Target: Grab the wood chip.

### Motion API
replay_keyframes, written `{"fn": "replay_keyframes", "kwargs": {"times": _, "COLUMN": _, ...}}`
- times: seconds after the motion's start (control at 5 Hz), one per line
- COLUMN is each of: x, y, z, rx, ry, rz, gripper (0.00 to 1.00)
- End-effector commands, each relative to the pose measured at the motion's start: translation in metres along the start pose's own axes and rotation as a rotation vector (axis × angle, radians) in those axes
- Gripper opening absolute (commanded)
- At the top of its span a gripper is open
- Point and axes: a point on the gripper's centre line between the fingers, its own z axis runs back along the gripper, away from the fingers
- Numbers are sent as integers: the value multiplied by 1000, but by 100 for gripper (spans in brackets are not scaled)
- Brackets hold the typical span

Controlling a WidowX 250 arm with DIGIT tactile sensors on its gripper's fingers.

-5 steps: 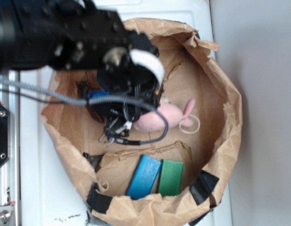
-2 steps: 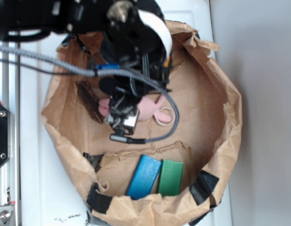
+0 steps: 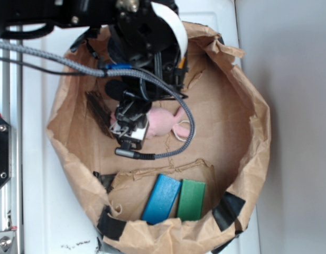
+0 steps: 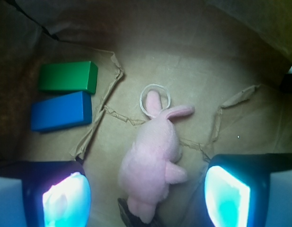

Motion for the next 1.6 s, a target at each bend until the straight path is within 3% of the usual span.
{"fn": "replay_keyframes", "kwargs": {"times": 0.0, "x": -18, "y": 14, "z": 4, "rx": 122, "ry": -42, "rz": -54, "gripper": 100}}
{"fn": "replay_keyframes", "kwargs": {"times": 0.2, "x": -45, "y": 17, "z": -6, "rx": 158, "ry": -20, "rz": -140, "gripper": 100}}
{"fn": "replay_keyframes", "kwargs": {"times": 0.4, "x": -54, "y": 13, "z": -12, "rx": 162, "ry": -8, "rz": -176, "gripper": 100}}
{"fn": "replay_keyframes", "kwargs": {"times": 0.8, "x": -52, "y": 0, "z": -20, "rx": 163, "ry": 7, "rz": -179, "gripper": 100}}
{"fn": "replay_keyframes", "kwargs": {"times": 1.4, "x": -51, "y": -10, "z": -57, "rx": 236, "ry": 6, "rz": -201, "gripper": 100}}
